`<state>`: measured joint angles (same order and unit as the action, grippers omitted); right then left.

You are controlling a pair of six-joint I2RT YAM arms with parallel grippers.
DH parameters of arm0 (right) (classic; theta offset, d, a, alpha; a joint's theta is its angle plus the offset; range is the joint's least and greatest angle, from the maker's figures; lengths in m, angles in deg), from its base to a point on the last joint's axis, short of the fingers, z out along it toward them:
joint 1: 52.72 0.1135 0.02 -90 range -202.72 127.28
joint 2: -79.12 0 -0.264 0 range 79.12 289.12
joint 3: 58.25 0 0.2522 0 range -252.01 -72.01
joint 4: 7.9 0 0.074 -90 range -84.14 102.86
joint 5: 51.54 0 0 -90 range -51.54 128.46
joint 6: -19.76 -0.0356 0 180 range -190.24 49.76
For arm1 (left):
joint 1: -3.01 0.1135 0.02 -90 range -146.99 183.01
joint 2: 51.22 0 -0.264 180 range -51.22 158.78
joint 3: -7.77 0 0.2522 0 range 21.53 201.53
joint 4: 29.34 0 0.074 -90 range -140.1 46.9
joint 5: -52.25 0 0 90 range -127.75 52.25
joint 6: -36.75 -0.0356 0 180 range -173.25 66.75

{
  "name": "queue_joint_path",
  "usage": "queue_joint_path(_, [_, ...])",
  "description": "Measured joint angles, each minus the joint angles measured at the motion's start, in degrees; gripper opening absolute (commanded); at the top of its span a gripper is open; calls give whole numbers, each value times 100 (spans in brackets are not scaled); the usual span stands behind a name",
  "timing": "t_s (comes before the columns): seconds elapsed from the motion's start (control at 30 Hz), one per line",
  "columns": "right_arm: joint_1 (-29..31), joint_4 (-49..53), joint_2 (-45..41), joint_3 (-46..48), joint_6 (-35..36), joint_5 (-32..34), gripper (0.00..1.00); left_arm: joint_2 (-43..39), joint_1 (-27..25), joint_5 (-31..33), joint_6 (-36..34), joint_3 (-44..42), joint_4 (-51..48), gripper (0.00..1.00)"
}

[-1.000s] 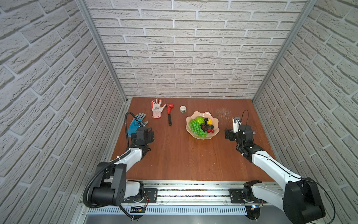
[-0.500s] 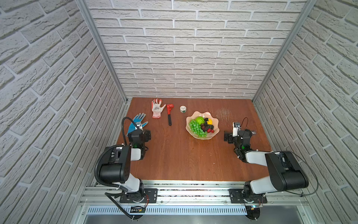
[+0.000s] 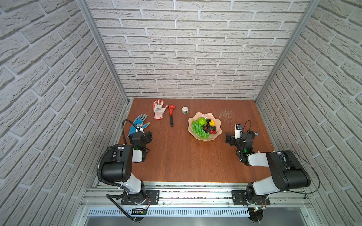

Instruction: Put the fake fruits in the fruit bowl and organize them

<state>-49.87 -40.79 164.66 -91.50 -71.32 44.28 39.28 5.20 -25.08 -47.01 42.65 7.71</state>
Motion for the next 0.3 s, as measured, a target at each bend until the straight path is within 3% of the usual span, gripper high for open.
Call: queue_joint_path(0.3, [-2,15,0,-17,0,-17,100,0,0,-13,0,0,17,98])
